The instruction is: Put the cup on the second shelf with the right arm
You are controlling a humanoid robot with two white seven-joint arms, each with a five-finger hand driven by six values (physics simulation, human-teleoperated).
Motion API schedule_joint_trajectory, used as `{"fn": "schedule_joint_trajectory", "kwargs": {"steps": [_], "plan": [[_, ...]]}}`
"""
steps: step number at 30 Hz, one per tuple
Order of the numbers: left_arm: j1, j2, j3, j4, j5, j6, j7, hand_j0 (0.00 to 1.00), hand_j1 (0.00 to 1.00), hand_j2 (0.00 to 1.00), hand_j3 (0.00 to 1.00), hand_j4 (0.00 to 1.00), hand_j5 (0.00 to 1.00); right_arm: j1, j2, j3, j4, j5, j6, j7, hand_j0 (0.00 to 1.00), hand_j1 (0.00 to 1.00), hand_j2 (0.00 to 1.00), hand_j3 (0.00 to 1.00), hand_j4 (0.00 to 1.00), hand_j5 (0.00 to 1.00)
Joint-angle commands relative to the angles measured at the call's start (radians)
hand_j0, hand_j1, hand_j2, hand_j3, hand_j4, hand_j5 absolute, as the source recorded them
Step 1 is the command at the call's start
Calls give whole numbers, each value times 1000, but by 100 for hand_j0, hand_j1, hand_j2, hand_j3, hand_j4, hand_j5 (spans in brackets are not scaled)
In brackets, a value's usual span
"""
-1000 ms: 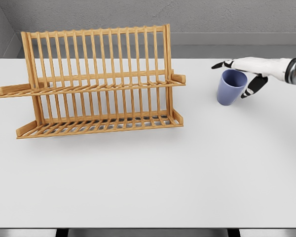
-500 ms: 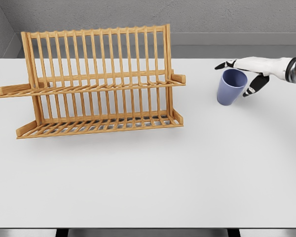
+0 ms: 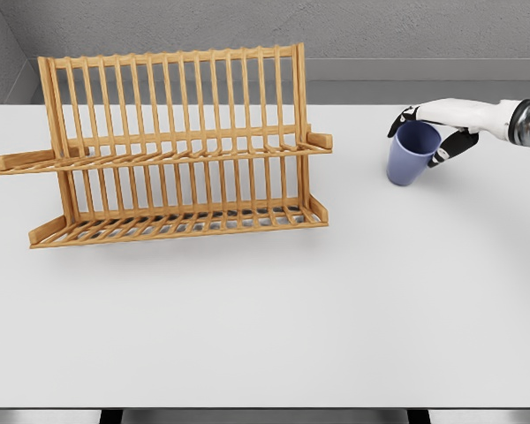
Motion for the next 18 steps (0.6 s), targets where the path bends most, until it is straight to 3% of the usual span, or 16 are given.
{"fn": "schedule_joint_trajectory", "kwargs": {"steps": [1,10,18], "plan": [[-2,0,0,0,0,0,0,100,100,100,100,100,100,0,-1,-1,-2,-5,1,-1,65,65,65,65,65,65],[0,0,0,-1,0,0,0,100,100,100,100,100,100,-35,-8,-9,-8,-6,-7,-1,63,63,63,63,63,63],[0,0,0,0,0,0,0,100,100,100,100,100,100,-60,-14,-30,-63,-6,-6,-1,64,64,64,64,64,64]]}}
